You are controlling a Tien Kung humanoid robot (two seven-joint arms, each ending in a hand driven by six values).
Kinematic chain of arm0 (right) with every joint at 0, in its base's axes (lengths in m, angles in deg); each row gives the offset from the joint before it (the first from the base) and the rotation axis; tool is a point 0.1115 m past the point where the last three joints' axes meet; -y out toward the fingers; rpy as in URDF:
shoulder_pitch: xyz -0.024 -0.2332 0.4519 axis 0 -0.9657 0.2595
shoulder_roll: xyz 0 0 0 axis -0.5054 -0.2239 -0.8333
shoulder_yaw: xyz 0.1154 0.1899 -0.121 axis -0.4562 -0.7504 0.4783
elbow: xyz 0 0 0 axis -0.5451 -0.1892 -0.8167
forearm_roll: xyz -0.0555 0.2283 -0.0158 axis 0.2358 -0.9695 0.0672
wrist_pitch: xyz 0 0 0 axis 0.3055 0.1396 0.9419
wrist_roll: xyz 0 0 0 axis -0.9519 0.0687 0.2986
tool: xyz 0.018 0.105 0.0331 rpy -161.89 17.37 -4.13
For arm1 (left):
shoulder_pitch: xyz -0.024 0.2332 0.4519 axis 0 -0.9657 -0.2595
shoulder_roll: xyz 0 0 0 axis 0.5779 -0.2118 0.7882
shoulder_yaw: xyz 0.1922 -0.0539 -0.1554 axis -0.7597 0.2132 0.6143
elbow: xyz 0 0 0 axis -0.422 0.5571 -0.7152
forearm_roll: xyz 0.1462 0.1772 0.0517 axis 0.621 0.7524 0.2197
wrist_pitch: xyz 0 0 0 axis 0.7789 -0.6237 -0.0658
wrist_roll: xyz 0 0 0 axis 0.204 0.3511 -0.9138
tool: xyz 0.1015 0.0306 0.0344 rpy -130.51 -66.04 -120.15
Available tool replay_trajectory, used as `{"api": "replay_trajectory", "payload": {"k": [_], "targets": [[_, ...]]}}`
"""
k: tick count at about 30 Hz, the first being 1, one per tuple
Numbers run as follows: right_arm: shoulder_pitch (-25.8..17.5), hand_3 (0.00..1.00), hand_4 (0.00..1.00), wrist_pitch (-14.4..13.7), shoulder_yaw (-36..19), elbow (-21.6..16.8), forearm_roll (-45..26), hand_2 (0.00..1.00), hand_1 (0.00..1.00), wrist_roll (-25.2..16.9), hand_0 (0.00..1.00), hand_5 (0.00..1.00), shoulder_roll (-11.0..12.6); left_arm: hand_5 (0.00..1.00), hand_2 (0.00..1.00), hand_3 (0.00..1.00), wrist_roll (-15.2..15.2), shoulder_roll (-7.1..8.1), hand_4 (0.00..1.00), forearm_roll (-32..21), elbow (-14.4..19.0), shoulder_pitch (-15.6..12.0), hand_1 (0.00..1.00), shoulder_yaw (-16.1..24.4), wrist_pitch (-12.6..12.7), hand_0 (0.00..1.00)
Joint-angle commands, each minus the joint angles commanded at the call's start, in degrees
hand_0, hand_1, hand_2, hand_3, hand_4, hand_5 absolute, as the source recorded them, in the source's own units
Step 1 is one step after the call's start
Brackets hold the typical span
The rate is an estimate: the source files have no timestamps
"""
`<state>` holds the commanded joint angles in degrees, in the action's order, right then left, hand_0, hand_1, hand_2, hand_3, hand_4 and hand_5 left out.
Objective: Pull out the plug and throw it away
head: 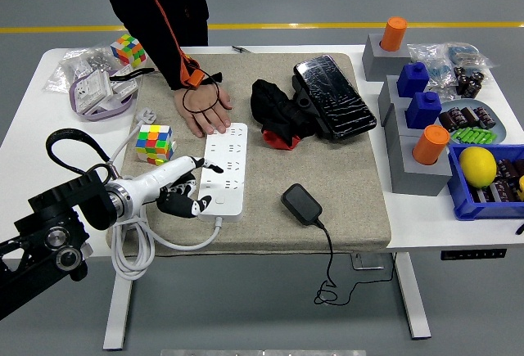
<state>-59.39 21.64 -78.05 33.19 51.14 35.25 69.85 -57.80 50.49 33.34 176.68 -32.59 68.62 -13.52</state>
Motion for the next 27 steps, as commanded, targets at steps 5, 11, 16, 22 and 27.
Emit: {"api": "replay_trajectory", "payload": {"k": [5,11,16,22,27], "targets": [[0.0,0.616,0.964,0.0,0.0,0.1,0.1,0.692,0.67,0.0,0.621,0.402,-0.1,0.252,0.409,0.869,6.6,-1.05,0.809,1.2,-3.1,-1.9,0.318,4.3,3.8,0.243],[0.0,0.616,0.964,0.0,-0.3,0.1,0.1,0.693,0.669,0.0,0.621,0.402,-0.1,0.554,0.745,0.877,10.8,-2.01,0.981,6.7,-6.3,-3.8,0.747,8.0,7.4,0.602],[0.0,0.615,0.964,0.0,-0.5,0.1,0.1,0.692,0.669,0.0,0.621,0.401,-0.2,0.764,0.911,0.912,12.6,-3.06,0.998,8.8,-8.3,-6.1,0.927,12.1,9.1,0.865],[0.0,0.615,0.964,0.1,-0.3,0.0,0.1,0.692,0.669,0.0,0.621,0.402,-0.3,0.836,0.933,0.922,16.0,-4.19,0.998,8.7,-9.1,-8.4,0.94,18.2,10.7,0.895],[0.5,0.616,0.964,0.0,-0.1,-0.1,-0.1,0.692,0.669,0.0,0.621,0.403,0.0,0.828,0.867,0.898,17.8,-4.17,0.998,8.1,-9.4,-9.5,0.866,21.8,11.0,0.821]]}}
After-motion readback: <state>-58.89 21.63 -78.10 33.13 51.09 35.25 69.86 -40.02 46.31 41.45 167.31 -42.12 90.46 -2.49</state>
